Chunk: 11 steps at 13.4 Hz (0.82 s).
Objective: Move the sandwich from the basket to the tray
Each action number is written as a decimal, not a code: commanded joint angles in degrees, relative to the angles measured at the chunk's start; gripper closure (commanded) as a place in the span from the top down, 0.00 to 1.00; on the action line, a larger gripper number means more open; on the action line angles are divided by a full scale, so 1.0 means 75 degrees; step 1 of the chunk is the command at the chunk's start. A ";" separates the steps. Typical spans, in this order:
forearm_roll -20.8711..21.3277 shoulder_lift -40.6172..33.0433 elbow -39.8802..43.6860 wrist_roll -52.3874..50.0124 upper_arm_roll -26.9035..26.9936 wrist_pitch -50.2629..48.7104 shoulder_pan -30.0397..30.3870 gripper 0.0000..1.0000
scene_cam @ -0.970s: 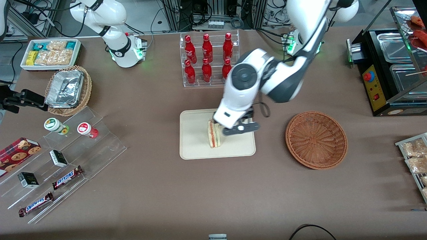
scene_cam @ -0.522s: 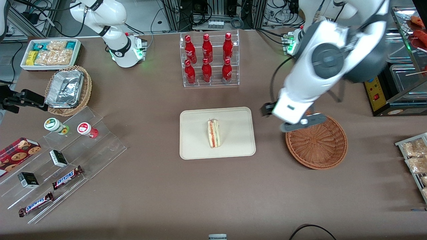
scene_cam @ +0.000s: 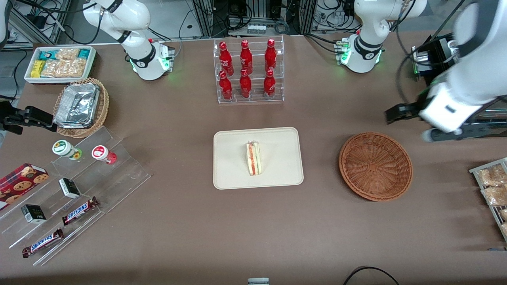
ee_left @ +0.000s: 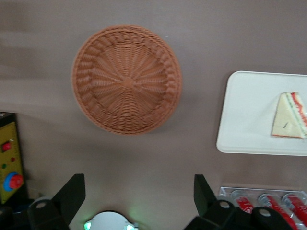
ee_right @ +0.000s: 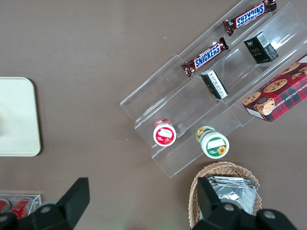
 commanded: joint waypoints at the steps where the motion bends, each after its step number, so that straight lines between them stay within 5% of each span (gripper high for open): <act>1: 0.0202 -0.0690 -0.0720 0.0526 -0.0103 0.0007 0.0338 1.00; 6: 0.0238 -0.1323 -0.1378 0.1207 -0.0091 0.0264 0.0492 1.00; 11: 0.0226 -0.0681 -0.0478 0.1556 0.0483 0.0206 0.0128 1.00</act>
